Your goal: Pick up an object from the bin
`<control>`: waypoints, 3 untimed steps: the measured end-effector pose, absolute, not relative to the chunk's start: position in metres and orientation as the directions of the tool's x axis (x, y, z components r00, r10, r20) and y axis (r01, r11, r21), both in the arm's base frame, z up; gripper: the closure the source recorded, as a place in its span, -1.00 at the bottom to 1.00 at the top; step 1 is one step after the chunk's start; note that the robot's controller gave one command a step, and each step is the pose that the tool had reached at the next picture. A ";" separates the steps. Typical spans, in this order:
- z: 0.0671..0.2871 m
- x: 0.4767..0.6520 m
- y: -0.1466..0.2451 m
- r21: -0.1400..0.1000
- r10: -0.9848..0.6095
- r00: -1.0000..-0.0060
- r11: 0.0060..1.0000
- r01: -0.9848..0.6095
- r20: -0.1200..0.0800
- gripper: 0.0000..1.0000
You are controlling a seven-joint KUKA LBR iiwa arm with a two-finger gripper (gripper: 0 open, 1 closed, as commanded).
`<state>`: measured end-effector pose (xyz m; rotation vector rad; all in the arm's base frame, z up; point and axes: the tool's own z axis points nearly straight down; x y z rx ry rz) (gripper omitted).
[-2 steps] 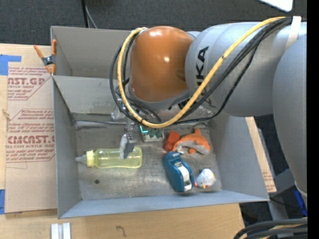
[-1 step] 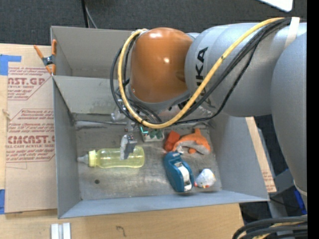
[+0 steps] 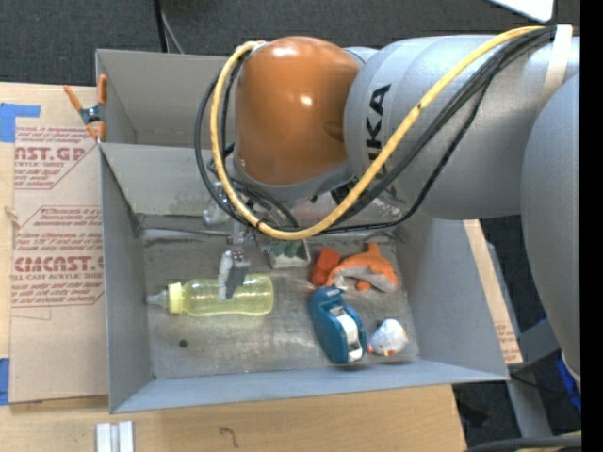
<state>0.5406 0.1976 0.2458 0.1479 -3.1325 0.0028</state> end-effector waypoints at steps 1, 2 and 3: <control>0.237 0.535 0.205 0.007 -0.047 -0.999 0.999 -0.047 -0.017 -1.00; 0.173 0.540 0.209 0.002 -0.086 -0.996 0.996 -0.086 -0.006 -1.00; 0.122 0.542 0.221 0.000 -0.270 -0.963 0.963 -0.270 -0.004 -1.00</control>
Offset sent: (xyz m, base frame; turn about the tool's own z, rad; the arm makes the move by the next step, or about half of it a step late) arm 0.0112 0.0199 -0.1671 -0.1101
